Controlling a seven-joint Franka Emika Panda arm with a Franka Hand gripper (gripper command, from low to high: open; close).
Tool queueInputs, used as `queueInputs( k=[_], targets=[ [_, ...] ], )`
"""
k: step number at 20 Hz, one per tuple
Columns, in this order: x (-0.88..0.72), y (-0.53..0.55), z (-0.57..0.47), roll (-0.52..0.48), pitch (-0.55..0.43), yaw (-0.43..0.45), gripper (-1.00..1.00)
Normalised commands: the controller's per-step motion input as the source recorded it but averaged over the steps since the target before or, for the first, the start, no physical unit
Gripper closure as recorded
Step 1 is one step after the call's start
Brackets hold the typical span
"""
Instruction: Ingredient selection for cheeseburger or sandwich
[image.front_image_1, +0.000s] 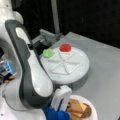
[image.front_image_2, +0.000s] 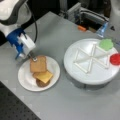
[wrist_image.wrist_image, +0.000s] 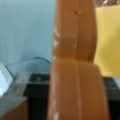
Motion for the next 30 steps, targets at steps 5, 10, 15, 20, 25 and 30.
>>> queueInputs(
  k=[5,10,15,20,25,30],
  targets=[
    [0.30,-0.06,-0.17,0.209,-0.172,0.074,1.00],
    [0.28,-0.06,-0.21,0.226,-0.183,0.058,1.00],
    [0.22,-0.14,-0.12,0.212,-0.149,0.056,1.00],
    [0.18,-0.13,-0.05,0.188,-0.132,0.053,1.00],
    [0.14,-0.12,-0.05,0.178,-0.125,0.040,-1.00],
    [0.12,-0.12,-0.05,0.189,-0.124,0.046,-1.00]
  ],
)
